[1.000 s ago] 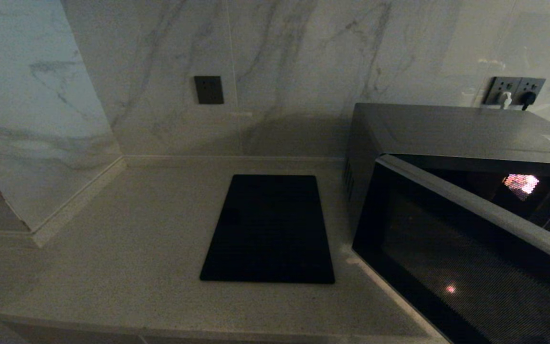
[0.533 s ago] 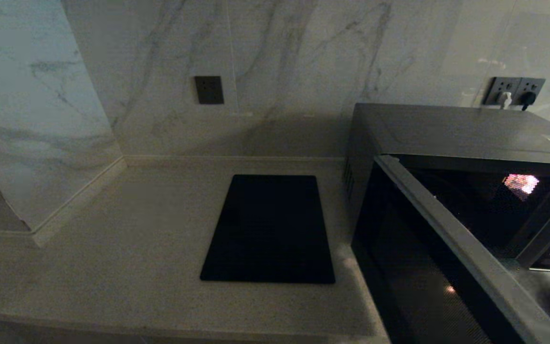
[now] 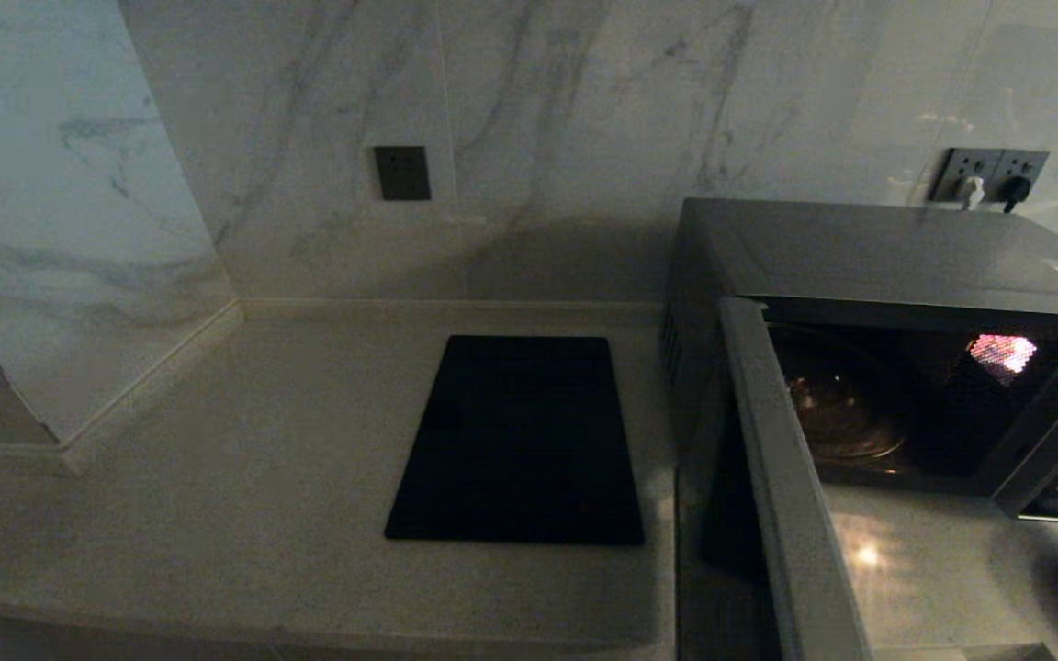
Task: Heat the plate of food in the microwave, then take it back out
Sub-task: Open the microwave oven
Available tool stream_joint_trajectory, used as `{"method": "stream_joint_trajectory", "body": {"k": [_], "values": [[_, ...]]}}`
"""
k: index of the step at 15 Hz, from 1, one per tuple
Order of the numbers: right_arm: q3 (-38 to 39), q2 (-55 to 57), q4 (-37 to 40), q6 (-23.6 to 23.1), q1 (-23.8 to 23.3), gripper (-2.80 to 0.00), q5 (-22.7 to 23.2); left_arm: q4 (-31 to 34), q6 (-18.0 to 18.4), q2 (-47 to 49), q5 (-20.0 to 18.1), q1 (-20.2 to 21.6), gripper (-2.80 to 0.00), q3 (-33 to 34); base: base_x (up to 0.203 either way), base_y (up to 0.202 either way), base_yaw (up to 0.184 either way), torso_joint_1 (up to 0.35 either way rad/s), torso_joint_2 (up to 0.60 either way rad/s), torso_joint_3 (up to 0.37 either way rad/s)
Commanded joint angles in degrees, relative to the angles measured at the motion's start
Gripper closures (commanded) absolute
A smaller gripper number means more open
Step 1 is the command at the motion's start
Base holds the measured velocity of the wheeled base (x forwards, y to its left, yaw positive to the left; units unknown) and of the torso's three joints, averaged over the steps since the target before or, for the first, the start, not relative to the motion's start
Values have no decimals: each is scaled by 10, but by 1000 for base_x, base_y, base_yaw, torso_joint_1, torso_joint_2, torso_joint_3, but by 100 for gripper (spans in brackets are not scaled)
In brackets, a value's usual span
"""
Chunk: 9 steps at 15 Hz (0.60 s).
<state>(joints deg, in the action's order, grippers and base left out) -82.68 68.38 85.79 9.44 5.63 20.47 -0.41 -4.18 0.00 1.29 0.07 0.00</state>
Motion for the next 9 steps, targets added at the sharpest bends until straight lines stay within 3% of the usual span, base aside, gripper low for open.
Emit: {"method": "stream_joint_trajectory", "body": {"k": [1, 3, 9], "values": [[0, -8, 17, -2, 51, 0, 26, 0, 0, 0, 0, 1, 0, 0, 0, 0, 0, 0, 0, 0], [2, -10, 19, -2, 85, 0, 48, 0, 0, 0, 0, 0, 0, 0, 0, 0, 0, 0, 0, 0], [52, -13, 19, -29, 90, 0, 65, 0, 0, 0, 0, 0, 0, 0, 0, 0, 0, 0, 0, 0]]}}
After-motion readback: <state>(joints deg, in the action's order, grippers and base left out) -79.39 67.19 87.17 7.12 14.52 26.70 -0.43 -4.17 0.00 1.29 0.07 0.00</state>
